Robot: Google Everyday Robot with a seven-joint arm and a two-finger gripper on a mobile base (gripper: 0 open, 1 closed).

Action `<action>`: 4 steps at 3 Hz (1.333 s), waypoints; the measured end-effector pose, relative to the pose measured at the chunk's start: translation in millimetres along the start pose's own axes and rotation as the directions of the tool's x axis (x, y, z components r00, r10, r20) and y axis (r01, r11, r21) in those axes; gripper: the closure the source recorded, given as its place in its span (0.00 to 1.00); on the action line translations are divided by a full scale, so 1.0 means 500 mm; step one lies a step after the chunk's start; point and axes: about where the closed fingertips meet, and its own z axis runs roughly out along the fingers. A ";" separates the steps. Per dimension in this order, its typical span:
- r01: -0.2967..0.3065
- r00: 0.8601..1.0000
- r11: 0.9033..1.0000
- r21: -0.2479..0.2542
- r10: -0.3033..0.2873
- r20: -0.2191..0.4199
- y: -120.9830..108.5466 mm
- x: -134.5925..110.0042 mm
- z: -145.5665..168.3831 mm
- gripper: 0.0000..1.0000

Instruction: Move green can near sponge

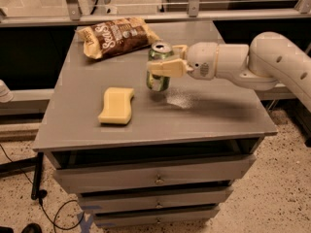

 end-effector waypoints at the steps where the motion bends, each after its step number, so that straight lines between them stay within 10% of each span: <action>1: -0.011 1.000 0.998 -0.061 0.012 0.015 0.045 0.022 0.030 1.00; 4: -0.008 0.998 0.977 -0.211 0.021 0.055 0.125 0.033 0.077 0.36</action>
Offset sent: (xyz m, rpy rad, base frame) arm -0.0491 0.0460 -0.0264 0.0770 0.0413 0.1490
